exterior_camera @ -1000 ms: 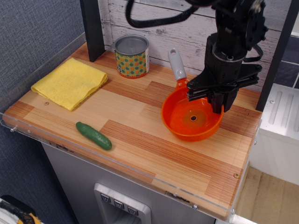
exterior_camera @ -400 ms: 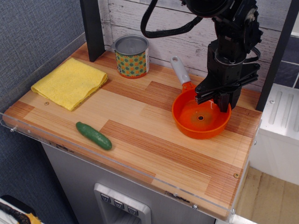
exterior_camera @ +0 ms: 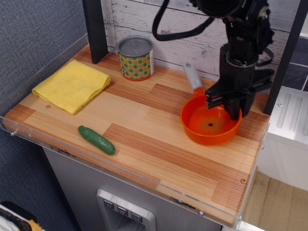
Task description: Pick up the red pan and place it on the edge of the counter
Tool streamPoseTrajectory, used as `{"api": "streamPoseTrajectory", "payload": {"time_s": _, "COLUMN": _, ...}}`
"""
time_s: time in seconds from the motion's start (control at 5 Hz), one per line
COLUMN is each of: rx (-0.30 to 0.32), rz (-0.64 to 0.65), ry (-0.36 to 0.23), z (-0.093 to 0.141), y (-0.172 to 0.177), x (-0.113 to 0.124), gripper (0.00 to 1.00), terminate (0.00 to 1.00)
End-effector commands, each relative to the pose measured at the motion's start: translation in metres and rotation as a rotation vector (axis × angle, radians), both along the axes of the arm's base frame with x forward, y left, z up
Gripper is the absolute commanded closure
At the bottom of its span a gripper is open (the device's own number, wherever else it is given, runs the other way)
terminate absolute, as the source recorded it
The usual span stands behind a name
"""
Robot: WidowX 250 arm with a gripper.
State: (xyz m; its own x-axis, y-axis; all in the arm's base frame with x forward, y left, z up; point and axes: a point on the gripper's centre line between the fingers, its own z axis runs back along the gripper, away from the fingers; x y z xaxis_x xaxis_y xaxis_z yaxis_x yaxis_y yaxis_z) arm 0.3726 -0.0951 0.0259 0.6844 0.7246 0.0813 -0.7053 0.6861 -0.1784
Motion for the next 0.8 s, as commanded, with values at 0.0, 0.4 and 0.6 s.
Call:
{"api": "streamPoseTrajectory", "payload": {"time_s": 0.0, "rx": -0.039, "rz": -0.087, "ry": -0.149, "z": 0.04, "y": 0.009, "x": 0.012, "gripper": 0.0, "terminate": 0.0}}
{"api": "streamPoseTrajectory", "payload": {"time_s": 0.4, "rx": 0.039, "rz": -0.107, "ry": -0.193, "z": 0.073, "y": 0.02, "x": 0.0, "gripper": 0.0, "terminate": 0.0}}
{"api": "streamPoseTrajectory", "payload": {"time_s": 0.6, "rx": 0.143, "rz": -0.264, "ry": -0.091, "z": 0.078, "y": 0.037, "x": -0.002, "gripper": 0.0, "terminate": 0.0}}
